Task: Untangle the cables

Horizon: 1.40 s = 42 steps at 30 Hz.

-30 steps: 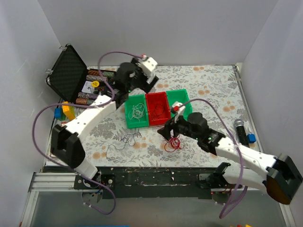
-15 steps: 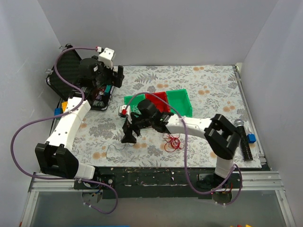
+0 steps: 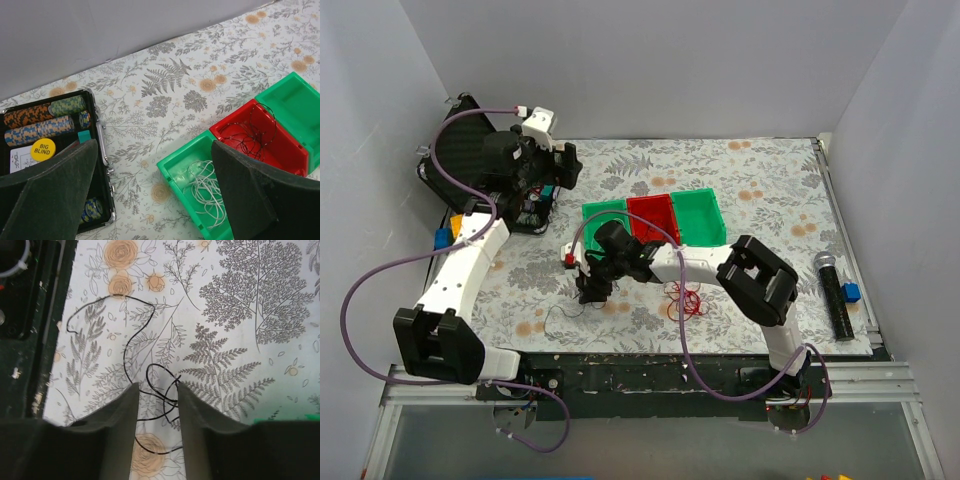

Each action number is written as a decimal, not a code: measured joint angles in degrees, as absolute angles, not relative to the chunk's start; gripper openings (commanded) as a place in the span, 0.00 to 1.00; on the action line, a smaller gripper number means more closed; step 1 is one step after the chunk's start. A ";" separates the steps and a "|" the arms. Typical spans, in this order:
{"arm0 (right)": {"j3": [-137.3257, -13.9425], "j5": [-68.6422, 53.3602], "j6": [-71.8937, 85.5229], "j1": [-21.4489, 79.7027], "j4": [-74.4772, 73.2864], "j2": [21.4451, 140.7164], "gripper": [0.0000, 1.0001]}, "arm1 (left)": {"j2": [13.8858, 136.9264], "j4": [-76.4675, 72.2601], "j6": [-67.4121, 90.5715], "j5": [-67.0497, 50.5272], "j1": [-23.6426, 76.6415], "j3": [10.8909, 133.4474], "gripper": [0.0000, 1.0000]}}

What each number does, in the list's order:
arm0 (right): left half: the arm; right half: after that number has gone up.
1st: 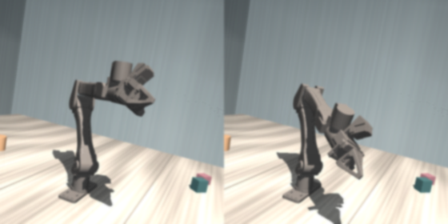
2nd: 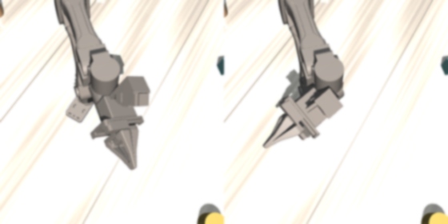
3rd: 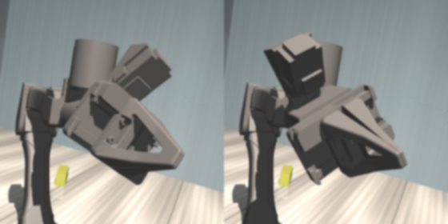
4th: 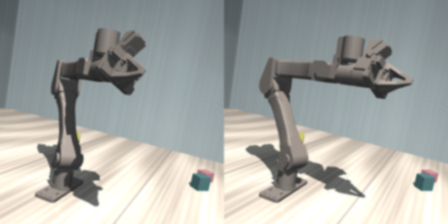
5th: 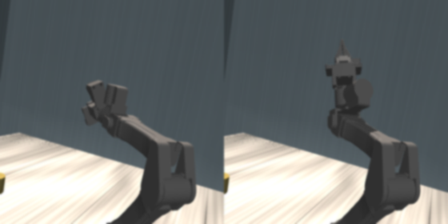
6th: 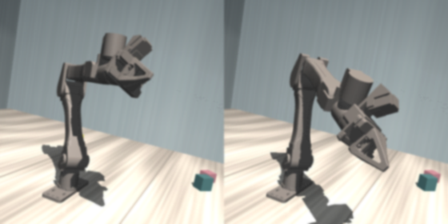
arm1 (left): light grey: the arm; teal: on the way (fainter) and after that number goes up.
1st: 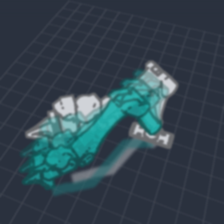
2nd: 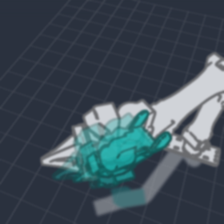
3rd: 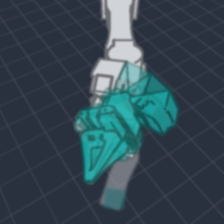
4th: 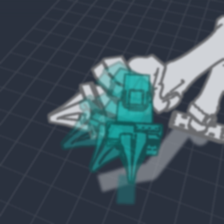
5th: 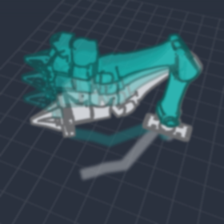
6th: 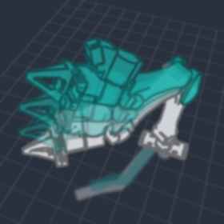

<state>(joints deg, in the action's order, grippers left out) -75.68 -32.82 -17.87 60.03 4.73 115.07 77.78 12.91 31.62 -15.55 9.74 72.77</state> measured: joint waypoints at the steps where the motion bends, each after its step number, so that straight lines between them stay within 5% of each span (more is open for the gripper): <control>1: -75.68 -32.71 -18.39 60.03 4.62 115.22 0.24 | 77.58 12.64 31.79 -15.55 9.58 72.77 0.98; 5: -75.68 -31.55 -18.76 60.12 4.78 115.39 0.01 | 76.77 11.51 31.99 -15.44 9.50 72.55 0.98; 13: -74.11 -27.77 -18.55 60.12 4.36 112.01 0.01 | 75.31 10.68 31.00 -14.57 9.50 71.85 0.96; 25: -64.27 -20.64 -16.97 50.48 14.13 82.59 0.01 | 74.98 9.78 30.89 -12.73 9.50 71.81 0.95; 42: -54.72 -11.92 -8.88 37.30 21.63 81.43 0.01 | 73.69 8.56 31.14 -12.95 9.50 71.81 0.94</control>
<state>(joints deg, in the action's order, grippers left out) -54.72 -11.92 -8.88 37.30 21.63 81.43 73.69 8.56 31.14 -12.95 9.50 71.81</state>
